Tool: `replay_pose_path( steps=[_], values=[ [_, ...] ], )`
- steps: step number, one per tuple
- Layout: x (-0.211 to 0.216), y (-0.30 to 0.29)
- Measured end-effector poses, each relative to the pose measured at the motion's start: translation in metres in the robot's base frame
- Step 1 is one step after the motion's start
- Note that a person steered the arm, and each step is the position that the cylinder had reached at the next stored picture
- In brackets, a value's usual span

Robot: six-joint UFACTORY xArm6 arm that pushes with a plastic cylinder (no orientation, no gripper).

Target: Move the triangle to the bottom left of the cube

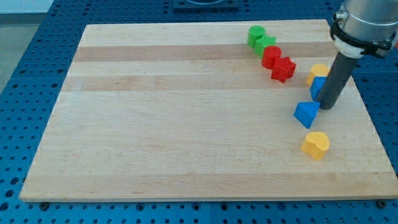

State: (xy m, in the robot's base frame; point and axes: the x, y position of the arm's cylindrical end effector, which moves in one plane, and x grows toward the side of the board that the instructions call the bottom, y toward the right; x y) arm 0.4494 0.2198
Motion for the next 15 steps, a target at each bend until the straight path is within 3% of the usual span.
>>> replay_pose_path(
  steps=[3,6,8,13,15],
  values=[
    [-0.004,-0.029],
    [-0.066,-0.056],
    [-0.077,-0.102],
    [0.083,-0.114],
    [0.071,-0.064]
  ],
)
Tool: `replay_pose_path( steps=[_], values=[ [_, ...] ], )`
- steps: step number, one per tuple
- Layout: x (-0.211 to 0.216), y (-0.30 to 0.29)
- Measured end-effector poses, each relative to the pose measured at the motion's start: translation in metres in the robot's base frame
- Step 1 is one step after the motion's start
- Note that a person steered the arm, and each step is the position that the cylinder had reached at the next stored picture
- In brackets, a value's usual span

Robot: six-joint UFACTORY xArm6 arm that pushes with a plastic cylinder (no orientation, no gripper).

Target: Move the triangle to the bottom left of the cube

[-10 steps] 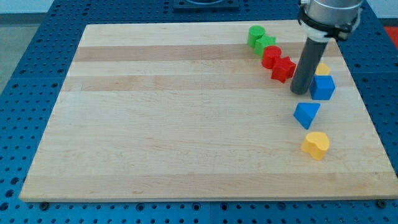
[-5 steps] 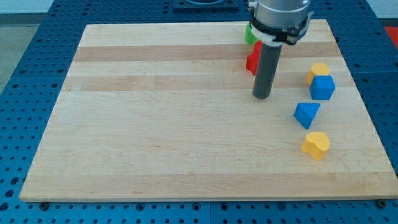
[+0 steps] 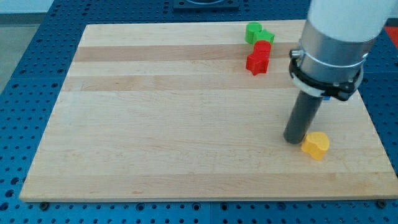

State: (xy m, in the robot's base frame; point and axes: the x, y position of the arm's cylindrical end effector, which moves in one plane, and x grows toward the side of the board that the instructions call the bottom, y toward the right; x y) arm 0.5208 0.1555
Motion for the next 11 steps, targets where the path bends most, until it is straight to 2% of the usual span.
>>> replay_pose_path(
  steps=[3,7,9,10,11],
  values=[
    [-0.025,0.013],
    [-0.03,0.076],
    [-0.048,0.077],
    [-0.045,0.079],
    [-0.012,0.091]
  ],
)
